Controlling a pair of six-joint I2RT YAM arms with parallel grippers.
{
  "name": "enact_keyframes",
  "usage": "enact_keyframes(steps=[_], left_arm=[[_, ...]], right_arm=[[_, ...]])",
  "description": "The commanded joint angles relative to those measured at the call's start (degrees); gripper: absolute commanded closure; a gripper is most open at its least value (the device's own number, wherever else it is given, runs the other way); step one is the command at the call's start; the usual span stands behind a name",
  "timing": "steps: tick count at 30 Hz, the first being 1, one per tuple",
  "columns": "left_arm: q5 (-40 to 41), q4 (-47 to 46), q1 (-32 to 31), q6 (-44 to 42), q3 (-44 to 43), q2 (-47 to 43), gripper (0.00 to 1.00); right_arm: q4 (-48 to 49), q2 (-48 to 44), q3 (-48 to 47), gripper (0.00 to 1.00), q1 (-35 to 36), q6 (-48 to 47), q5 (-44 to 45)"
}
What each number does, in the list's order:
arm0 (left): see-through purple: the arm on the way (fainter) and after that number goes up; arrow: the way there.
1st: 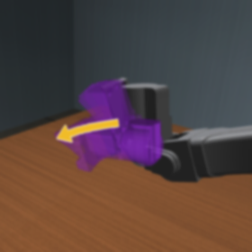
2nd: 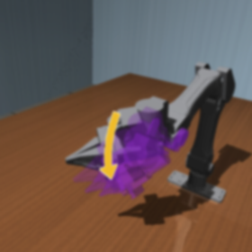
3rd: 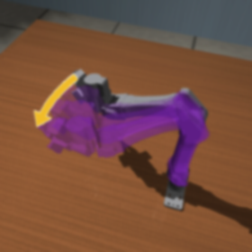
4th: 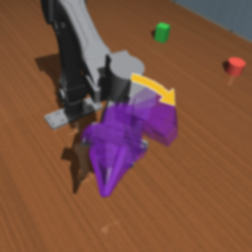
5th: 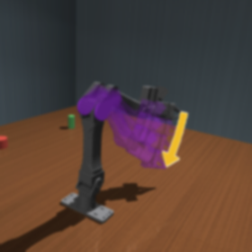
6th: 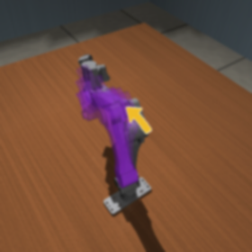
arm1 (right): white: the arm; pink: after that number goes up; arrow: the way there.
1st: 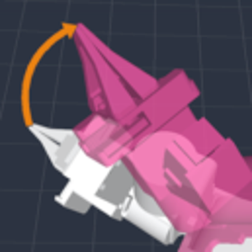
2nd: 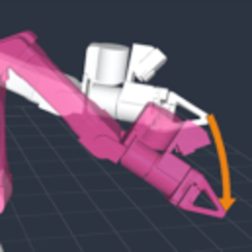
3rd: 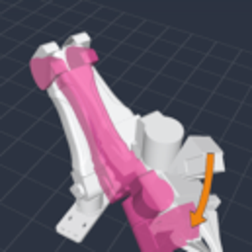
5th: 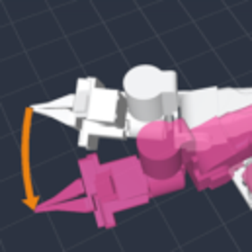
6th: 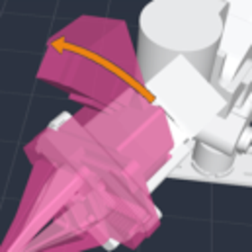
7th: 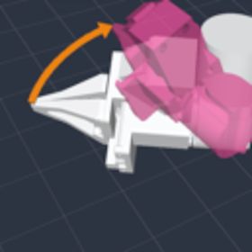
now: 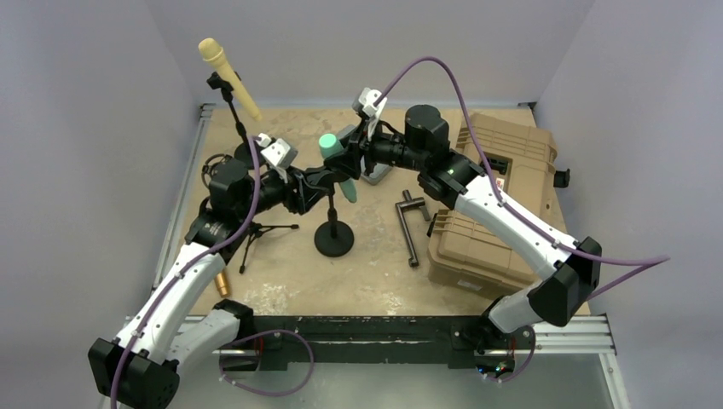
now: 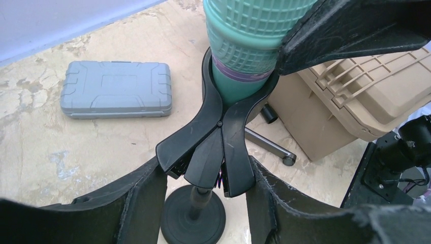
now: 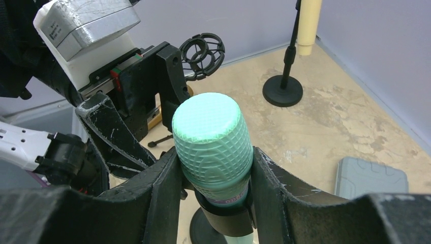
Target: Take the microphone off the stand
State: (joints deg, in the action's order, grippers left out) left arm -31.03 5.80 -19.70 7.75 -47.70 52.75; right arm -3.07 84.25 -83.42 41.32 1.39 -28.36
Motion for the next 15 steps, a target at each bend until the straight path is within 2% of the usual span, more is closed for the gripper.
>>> enact_keyframes(steps=[1, 3, 4, 6, 8, 10, 15], left_arm=[[1.55, 3.02, -0.07, -1.42, -1.48, -0.54, 1.00], [0.15, 3.24, -0.03, -0.90, -1.93, -0.74, 1.00], [-0.20, 3.20, 0.01, -0.22, -2.10, -0.92, 0.90], [-0.68, 2.55, 0.02, 0.53, -1.94, -1.80, 0.57], [-0.15, 0.92, 0.09, 1.70, -0.77, -3.12, 0.34], [0.58, -0.55, 0.12, 2.47, 0.29, -4.32, 0.28], [-0.44, -4.15, 0.53, 3.62, 2.08, -5.95, 0.26]], right_arm=[[10.79, -3.52, -1.08, 1.00, -0.11, 4.91, 1.86], [10.12, -3.18, -1.47, 1.00, -0.10, 4.70, 1.80], [9.53, -3.07, -1.55, 1.00, -0.11, 4.32, 1.82], [8.27, -2.91, -1.65, 1.00, -0.11, 3.32, 2.12], [7.30, -2.86, -1.79, 1.00, -0.18, 2.66, 2.17], [6.98, -3.10, -1.84, 1.00, -0.12, 2.28, 2.17], [6.49, -3.39, -1.74, 1.00, -0.15, 1.95, 1.84]])
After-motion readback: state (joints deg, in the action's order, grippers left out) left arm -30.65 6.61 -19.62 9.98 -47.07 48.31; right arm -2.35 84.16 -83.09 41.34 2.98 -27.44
